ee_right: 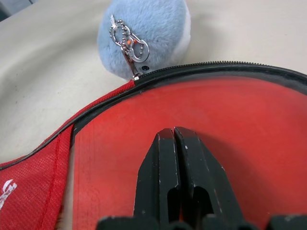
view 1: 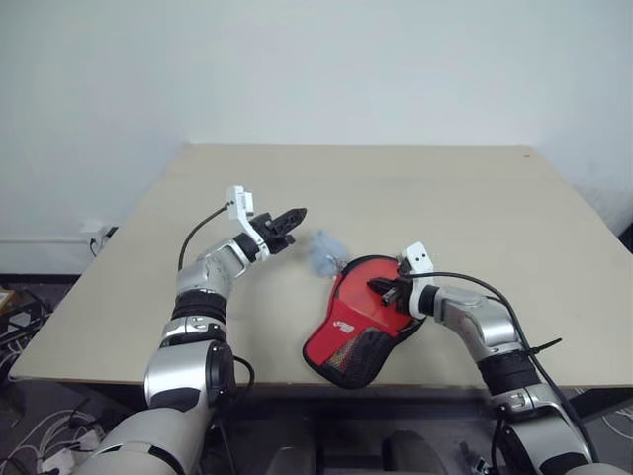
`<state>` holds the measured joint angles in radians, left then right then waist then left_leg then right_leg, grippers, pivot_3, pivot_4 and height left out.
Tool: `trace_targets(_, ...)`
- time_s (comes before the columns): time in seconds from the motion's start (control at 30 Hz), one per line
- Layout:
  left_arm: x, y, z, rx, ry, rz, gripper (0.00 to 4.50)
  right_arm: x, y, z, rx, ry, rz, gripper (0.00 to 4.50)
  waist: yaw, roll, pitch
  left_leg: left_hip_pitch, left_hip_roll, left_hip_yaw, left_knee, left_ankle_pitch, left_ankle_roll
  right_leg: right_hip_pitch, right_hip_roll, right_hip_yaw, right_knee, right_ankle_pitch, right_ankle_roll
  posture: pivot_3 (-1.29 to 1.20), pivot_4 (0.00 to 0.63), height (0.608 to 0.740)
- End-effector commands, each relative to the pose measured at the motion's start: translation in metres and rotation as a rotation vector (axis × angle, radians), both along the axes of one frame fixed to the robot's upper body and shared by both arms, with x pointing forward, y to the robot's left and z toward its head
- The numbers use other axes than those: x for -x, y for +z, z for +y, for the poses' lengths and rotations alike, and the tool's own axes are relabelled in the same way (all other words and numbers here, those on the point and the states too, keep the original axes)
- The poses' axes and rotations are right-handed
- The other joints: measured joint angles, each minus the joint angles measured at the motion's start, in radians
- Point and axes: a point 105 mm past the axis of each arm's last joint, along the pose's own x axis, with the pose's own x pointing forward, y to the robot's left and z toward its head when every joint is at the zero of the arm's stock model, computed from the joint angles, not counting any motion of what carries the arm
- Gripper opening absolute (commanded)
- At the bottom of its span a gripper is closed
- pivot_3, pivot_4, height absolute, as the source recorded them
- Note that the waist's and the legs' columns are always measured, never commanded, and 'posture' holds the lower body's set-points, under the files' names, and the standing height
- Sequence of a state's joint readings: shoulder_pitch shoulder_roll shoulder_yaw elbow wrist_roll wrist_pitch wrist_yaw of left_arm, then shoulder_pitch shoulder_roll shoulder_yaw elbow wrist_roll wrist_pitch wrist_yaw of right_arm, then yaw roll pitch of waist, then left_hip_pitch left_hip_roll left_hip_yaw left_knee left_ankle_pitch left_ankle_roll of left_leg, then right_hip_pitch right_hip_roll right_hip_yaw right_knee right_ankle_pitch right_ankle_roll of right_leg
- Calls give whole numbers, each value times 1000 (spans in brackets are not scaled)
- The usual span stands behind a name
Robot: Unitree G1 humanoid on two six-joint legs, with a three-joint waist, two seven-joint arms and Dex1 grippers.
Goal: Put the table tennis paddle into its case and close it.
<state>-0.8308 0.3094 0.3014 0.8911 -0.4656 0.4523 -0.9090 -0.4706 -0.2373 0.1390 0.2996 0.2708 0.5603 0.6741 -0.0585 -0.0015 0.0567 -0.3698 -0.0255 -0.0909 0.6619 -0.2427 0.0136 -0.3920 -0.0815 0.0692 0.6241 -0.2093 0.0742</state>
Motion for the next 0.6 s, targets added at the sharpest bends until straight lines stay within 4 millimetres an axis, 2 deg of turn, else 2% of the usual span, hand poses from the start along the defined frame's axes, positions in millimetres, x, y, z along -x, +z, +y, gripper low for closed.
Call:
trace_targets(0.03,6,13,8,-23,-48,-54,0,-3,-3,-1,19,-16,7,44,-2,0,0,1,0,0,0,0,0,1,0,0,0,0,0,0,0,740)
trace_targets(0.13,11,8,12,-66,-70,-58,0,-3,-3,-1,18,-14,6,44,-3,0,0,2,0,-1,-1,0,0,2,0,0,0,0,0,0,0,740)
trace_targets(0.23,17,3,15,-74,-100,-47,482,-3,-4,1,20,-10,7,0,-3,-1,0,3,0,-1,-1,0,0,2,0,0,0,0,0,0,0,740)
trace_targets(0.53,24,-22,1,-197,-181,17,2995,-3,-6,2,22,-8,11,0,-13,-1,0,4,0,-1,-1,0,0,3,0,0,1,0,0,0,0,740)
trace_targets(0.57,25,-23,-1,-203,-190,16,3228,-3,-6,2,23,-8,11,0,-13,-1,0,4,0,-1,-1,0,0,3,0,0,1,0,0,0,0,740)
trace_targets(0.6,25,-24,-3,-211,-197,14,3228,-3,-6,2,23,-8,12,0,-13,-1,0,4,0,-2,-1,0,0,3,0,0,1,0,0,0,0,740)
